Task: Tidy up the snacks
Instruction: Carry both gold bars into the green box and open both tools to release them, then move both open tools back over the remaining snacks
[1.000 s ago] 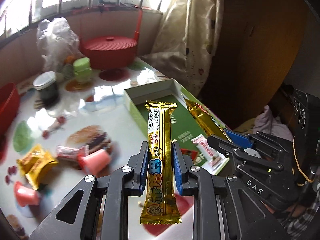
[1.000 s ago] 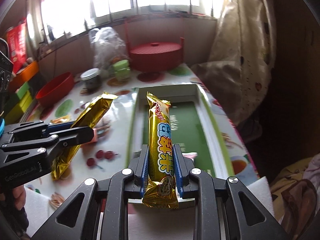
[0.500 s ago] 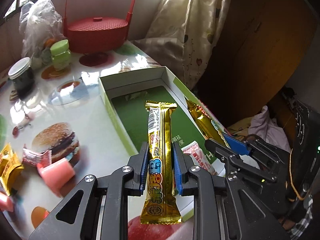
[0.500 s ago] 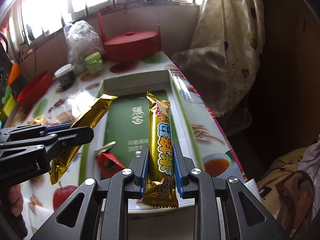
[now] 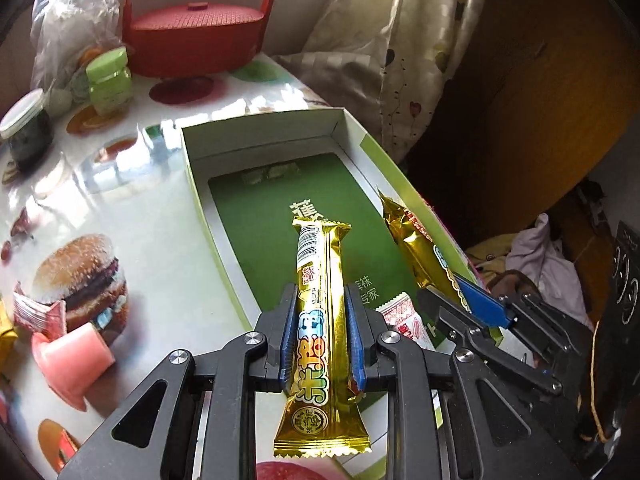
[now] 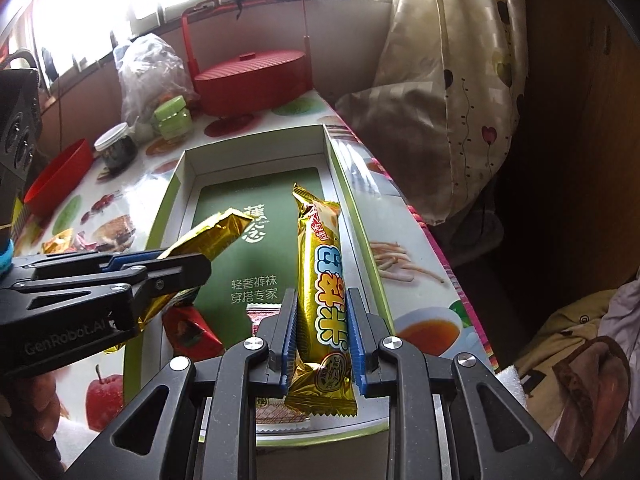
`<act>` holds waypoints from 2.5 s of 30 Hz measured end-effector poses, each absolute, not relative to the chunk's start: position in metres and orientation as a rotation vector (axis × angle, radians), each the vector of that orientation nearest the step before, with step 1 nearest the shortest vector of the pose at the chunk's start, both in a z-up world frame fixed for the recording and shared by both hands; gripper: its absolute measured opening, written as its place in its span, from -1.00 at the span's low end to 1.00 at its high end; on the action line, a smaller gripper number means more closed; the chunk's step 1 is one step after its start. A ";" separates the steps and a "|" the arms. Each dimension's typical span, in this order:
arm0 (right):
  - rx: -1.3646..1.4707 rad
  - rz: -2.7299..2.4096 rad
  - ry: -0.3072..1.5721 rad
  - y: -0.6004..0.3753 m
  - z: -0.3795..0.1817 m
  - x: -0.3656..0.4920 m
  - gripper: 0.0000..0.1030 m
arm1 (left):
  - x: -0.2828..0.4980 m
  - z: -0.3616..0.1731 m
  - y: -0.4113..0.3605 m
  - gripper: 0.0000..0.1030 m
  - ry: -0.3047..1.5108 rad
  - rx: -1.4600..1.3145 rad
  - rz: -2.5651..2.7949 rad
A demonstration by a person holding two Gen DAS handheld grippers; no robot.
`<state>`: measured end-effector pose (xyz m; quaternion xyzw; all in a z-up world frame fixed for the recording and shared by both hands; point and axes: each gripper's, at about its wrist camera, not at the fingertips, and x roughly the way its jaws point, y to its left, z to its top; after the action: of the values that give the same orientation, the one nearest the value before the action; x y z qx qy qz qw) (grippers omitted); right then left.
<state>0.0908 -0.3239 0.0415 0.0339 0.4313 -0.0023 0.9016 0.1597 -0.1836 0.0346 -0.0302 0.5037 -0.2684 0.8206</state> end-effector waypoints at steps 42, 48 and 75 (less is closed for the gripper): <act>0.077 0.022 0.772 -0.286 0.083 0.054 -0.11 | 0.104 0.083 -0.120 -0.12 0.909 -0.052 -0.497; 0.065 0.047 0.759 -0.271 0.090 0.050 -0.11 | 0.094 0.086 -0.102 -0.12 0.895 -0.059 -0.466; 0.021 0.391 0.796 -0.171 0.074 0.052 0.03 | 0.070 0.058 0.037 -0.12 0.875 -0.134 -0.252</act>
<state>0.0518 -0.1710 0.0738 0.0102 0.3853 0.1889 0.9032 0.0701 0.0371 0.0580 -0.0645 0.4220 -0.1216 0.8961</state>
